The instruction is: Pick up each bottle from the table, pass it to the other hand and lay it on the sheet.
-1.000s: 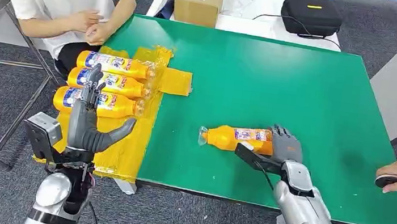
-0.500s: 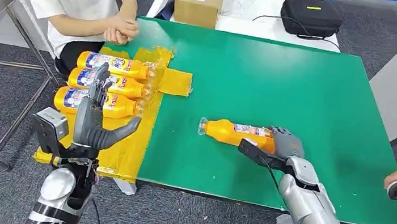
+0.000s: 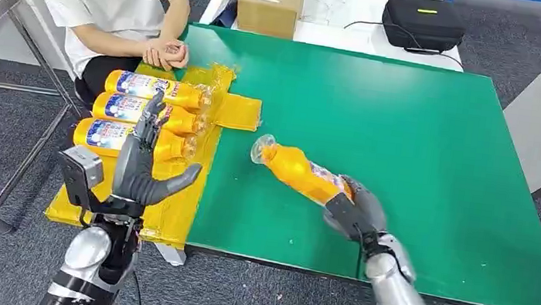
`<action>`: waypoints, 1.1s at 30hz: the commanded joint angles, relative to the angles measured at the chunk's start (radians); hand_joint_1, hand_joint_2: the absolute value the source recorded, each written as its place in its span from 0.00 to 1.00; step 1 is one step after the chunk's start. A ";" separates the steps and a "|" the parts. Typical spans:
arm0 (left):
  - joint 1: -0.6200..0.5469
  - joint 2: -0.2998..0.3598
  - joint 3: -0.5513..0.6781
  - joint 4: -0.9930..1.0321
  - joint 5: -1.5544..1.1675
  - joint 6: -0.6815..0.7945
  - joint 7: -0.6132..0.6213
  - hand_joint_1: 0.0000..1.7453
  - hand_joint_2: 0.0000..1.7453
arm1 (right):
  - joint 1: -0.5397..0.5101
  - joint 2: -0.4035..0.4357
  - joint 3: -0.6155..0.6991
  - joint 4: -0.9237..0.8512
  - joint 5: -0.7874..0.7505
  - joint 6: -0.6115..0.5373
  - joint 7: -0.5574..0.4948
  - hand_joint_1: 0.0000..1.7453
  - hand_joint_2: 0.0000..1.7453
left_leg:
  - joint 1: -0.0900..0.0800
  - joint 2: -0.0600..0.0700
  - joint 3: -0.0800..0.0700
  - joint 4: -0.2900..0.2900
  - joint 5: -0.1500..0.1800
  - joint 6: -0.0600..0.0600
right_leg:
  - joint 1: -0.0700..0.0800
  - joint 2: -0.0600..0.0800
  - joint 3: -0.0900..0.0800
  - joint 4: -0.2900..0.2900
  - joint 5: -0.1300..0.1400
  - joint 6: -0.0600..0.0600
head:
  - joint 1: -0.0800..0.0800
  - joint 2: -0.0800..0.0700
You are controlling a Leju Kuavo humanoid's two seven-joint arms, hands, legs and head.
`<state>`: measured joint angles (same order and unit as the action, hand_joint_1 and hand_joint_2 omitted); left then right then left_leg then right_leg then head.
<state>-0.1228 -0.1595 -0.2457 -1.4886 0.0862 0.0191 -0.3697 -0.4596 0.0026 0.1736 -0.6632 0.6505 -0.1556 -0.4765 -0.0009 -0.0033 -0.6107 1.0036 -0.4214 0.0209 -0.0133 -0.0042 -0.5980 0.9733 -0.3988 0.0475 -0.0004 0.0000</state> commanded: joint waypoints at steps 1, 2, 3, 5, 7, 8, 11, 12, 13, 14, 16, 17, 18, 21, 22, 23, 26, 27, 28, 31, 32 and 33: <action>0.013 -0.006 -0.066 0.144 0.036 -0.041 0.015 0.00 1.00 | 0.150 0.089 -0.109 -0.332 -0.237 0.009 -0.089 1.00 1.00 | 0.000 0.000 0.004 0.000 -0.002 -0.001 | 0.000 0.000 0.004 0.000 -0.002 -0.002 | 0.000 0.000; 0.024 -0.012 -0.075 0.150 0.041 -0.050 0.004 0.00 1.00 | 0.185 0.102 -0.100 -0.399 -0.270 0.010 -0.085 1.00 1.00 | 0.000 -0.001 0.003 -0.001 -0.002 -0.001 | 0.000 -0.001 0.004 -0.001 -0.002 -0.001 | 0.000 0.000; 0.029 -0.013 -0.083 0.153 0.044 -0.054 0.000 0.00 1.00 | 0.205 0.110 -0.095 -0.436 -0.294 0.009 -0.082 1.00 1.00 | 0.000 -0.001 0.004 -0.001 -0.003 -0.001 | 0.000 0.000 0.005 0.000 -0.003 -0.002 | 0.000 0.000; 0.041 -0.008 -0.101 0.156 0.051 -0.075 0.016 0.00 1.00 | 0.238 0.133 -0.092 -0.495 -0.329 -0.003 -0.085 1.00 1.00 | -0.001 -0.001 0.000 -0.001 -0.001 -0.001 | -0.001 0.000 0.001 -0.001 -0.002 -0.001 | 0.000 0.000; 0.060 -0.010 -0.115 0.164 0.041 -0.089 0.022 0.00 1.00 | 0.264 0.163 -0.075 -0.543 -0.361 -0.009 -0.090 1.00 1.00 | -0.001 -0.001 0.000 -0.001 -0.002 -0.001 | -0.001 0.000 0.001 0.000 -0.002 -0.001 | 0.000 0.000; 0.064 -0.014 -0.118 0.166 0.036 -0.089 0.021 0.00 1.00 | 0.268 0.167 -0.066 -0.550 -0.363 -0.011 -0.090 1.00 1.00 | 0.000 0.000 0.002 0.000 -0.003 -0.002 | 0.000 0.001 0.003 0.000 -0.003 -0.002 | 0.000 0.000; 0.067 -0.015 -0.121 0.168 0.032 -0.088 0.019 0.00 1.00 | 0.270 0.171 -0.062 -0.554 -0.363 -0.015 -0.089 1.00 1.00 | -0.001 0.000 -0.001 -0.001 -0.002 -0.001 | -0.001 0.000 -0.001 0.000 -0.002 -0.002 | 0.000 0.000; 0.065 -0.016 -0.121 0.168 0.032 -0.088 0.019 0.00 1.00 | 0.270 0.169 -0.063 -0.553 -0.363 -0.015 -0.089 1.00 1.00 | 0.000 0.000 0.001 0.000 -0.003 -0.002 | 0.000 0.001 0.000 0.000 -0.003 -0.002 | 0.000 0.000; 0.063 -0.015 -0.120 0.167 0.021 -0.084 0.016 0.00 1.00 | 0.265 0.167 -0.061 -0.547 -0.368 -0.015 -0.091 1.00 1.00 | 0.000 0.000 -0.001 -0.001 -0.002 -0.001 | 0.000 0.001 -0.001 -0.001 -0.002 -0.002 | 0.000 0.000; 0.081 -0.026 -0.137 0.162 -0.037 -0.073 -0.015 0.00 1.00 | 0.272 0.185 -0.055 -0.557 -0.399 -0.002 -0.107 1.00 1.00 | -0.001 0.000 -0.002 -0.001 -0.001 -0.001 | 0.000 0.000 -0.003 -0.001 -0.001 -0.001 | 0.000 0.000; 0.120 -0.054 -0.162 0.160 -0.011 -0.120 -0.001 0.00 1.00 | 0.294 0.218 -0.031 -0.578 -0.419 0.002 -0.115 1.00 1.00 | 0.000 0.000 0.001 0.000 -0.003 -0.001 | 0.000 0.001 0.000 0.000 -0.003 -0.002 | 0.000 0.000; 0.138 -0.059 -0.196 0.149 -0.032 -0.113 -0.019 0.00 1.00 | 0.310 0.232 -0.004 -0.592 -0.422 0.001 -0.116 1.00 1.00 | -0.001 0.001 -0.001 -0.001 -0.003 -0.001 | -0.001 0.001 -0.001 0.000 -0.002 -0.001 | 0.000 0.000; 0.146 -0.061 -0.215 0.144 -0.063 -0.079 -0.046 0.00 1.00 | 0.319 0.243 0.017 -0.601 -0.431 0.000 -0.118 1.00 1.00 | 0.000 0.002 0.001 0.000 -0.004 -0.001 | 0.000 0.002 0.000 0.000 -0.003 -0.002 | 0.000 0.000; 0.140 -0.050 -0.247 0.132 -0.167 0.039 -0.091 0.00 1.00 | 0.331 0.242 0.103 -0.612 -0.366 -0.073 -0.123 1.00 1.00 | 0.000 0.001 -0.002 -0.001 -0.002 -0.001 | 0.000 0.001 -0.003 0.000 -0.002 -0.001 | 0.000 0.000; 0.136 -0.050 -0.238 0.134 -0.140 0.034 -0.062 0.00 1.00 | 0.328 0.240 0.123 -0.609 -0.348 -0.095 -0.115 1.00 1.00 | 0.000 0.001 0.000 0.000 -0.004 -0.001 | 0.000 0.002 -0.001 0.000 -0.003 -0.002 | 0.000 0.000; 0.133 -0.050 -0.231 0.132 -0.134 0.039 -0.058 0.00 1.00 | 0.320 0.240 0.140 -0.601 -0.330 -0.113 -0.114 1.00 1.00 | 0.000 0.002 0.002 0.000 -0.005 -0.002 | 0.000 0.002 0.001 0.001 -0.004 -0.002 | 0.000 0.000; 0.123 -0.051 -0.216 0.121 -0.098 0.029 -0.048 0.00 1.00 | 0.265 0.243 0.192 -0.534 -0.298 -0.160 -0.110 1.00 1.00 | 0.000 0.002 -0.003 -0.001 -0.002 -0.001 | 0.000 0.002 -0.003 0.000 -0.002 -0.002 | 0.000 0.000; 0.117 -0.051 -0.216 0.112 -0.102 0.038 -0.060 0.00 1.00 | 0.243 0.249 0.206 -0.503 -0.297 -0.161 -0.112 1.00 1.00 | 0.000 0.004 0.000 0.000 -0.004 -0.002 | 0.000 0.004 -0.001 0.000 -0.002 -0.003 | 0.000 0.000; 0.107 -0.052 -0.219 0.106 -0.102 0.045 -0.065 0.00 1.00 | 0.216 0.253 0.225 -0.459 -0.286 -0.168 -0.109 1.00 1.00 | 0.000 0.004 -0.003 0.000 -0.002 -0.001 | 0.000 0.004 -0.005 0.000 -0.001 -0.002 | 0.000 0.000; 0.102 -0.054 -0.220 0.099 -0.099 0.048 -0.062 0.00 1.00 | 0.203 0.259 0.229 -0.430 -0.288 -0.179 -0.113 1.00 1.00 | 0.001 0.004 -0.001 0.000 -0.003 -0.002 | 0.001 0.004 -0.003 0.000 -0.002 -0.002 | 0.000 0.000; 0.097 -0.053 -0.222 0.097 -0.095 0.048 -0.062 0.00 1.00 | 0.189 0.257 0.241 -0.404 -0.288 -0.172 -0.113 1.00 1.00 | 0.000 0.002 -0.003 -0.001 -0.001 -0.001 | 0.000 0.002 -0.004 -0.001 -0.001 -0.002 | 0.000 0.000; 0.094 -0.052 -0.222 0.090 -0.094 0.059 -0.070 0.00 1.00 | 0.179 0.254 0.260 -0.383 -0.274 -0.173 -0.113 1.00 1.00 | 0.001 0.002 -0.002 -0.001 -0.002 -0.002 | 0.001 0.002 -0.002 -0.001 -0.002 -0.002 | 0.000 0.000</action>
<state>0.0148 -0.2270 -0.4521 -1.3962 -0.0179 0.0614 -0.4345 -0.1695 0.2617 0.3312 -1.2306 0.3624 -0.3186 -0.5909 -0.0010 -0.0035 -0.6169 1.0029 -0.4214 0.0207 -0.0136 -0.0044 -0.6042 0.9731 -0.3994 0.0470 -0.0004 0.0000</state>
